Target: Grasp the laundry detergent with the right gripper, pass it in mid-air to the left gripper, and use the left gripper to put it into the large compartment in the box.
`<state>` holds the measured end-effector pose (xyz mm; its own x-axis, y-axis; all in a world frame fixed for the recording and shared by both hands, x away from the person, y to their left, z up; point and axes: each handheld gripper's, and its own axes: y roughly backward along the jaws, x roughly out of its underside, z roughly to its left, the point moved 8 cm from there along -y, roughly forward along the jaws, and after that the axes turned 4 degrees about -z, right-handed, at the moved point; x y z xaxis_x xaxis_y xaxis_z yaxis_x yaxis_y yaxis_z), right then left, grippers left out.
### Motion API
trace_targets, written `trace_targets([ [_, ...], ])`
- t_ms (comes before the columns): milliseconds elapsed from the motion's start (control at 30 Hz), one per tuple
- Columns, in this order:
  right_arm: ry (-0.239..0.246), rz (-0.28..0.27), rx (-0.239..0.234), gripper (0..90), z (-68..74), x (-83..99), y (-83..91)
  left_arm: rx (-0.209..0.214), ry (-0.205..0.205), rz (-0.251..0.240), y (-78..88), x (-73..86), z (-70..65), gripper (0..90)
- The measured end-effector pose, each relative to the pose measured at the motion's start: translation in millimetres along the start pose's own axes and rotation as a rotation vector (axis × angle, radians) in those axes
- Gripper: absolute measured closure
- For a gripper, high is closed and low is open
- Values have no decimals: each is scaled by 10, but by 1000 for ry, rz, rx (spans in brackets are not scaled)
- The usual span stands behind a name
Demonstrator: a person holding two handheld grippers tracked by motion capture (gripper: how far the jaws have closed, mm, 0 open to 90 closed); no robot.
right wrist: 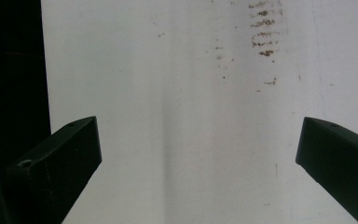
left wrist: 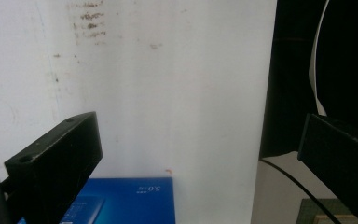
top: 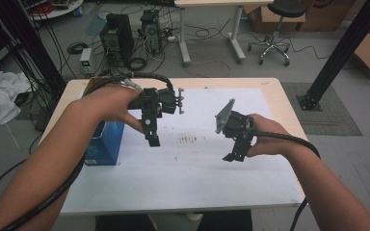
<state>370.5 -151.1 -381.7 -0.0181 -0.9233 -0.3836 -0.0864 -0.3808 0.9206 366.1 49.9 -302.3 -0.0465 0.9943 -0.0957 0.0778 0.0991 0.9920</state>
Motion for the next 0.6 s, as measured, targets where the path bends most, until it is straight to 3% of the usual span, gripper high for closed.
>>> trace_targets([
  [267, -9, 5, 4, 0, 6, 71, 35, 2, -14, 6, -12, -56, -12, 1],
  [600, -5, 7, 1, 0, -7, 39, 3, 0, -3, 7, -35, 23, 21, 1],
])
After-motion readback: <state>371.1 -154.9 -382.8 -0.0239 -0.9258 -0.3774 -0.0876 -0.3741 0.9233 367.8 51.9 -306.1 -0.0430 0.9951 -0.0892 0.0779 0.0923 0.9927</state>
